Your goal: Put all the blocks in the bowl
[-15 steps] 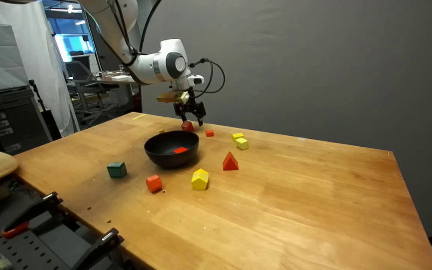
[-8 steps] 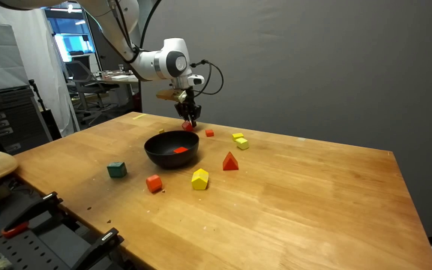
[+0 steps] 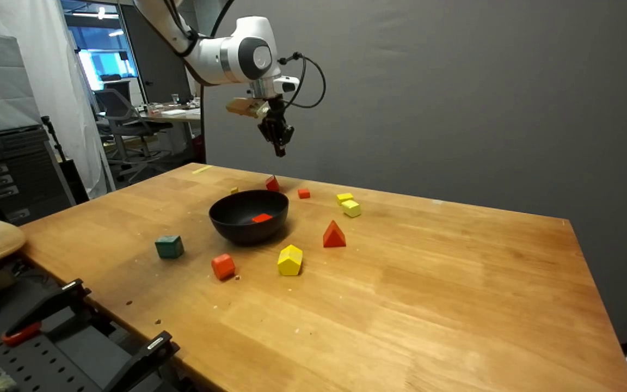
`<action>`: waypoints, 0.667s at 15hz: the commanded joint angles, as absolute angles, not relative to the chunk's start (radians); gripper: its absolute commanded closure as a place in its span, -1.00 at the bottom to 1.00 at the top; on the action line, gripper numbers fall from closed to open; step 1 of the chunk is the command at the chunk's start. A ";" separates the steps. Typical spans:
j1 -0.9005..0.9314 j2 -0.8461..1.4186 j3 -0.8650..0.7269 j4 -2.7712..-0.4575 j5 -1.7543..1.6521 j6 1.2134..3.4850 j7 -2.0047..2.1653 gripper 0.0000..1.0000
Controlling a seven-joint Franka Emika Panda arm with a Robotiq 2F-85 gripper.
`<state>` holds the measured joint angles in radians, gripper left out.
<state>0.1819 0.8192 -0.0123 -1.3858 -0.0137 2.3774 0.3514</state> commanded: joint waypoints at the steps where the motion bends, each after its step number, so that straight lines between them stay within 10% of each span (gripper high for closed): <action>1: 0.157 0.747 0.014 -1.506 0.030 2.454 0.316 0.11; 8: 0.143 0.784 0.043 -1.542 0.062 2.429 0.268 -0.96; 10: 0.145 0.791 0.035 -1.550 0.057 2.442 0.272 -1.00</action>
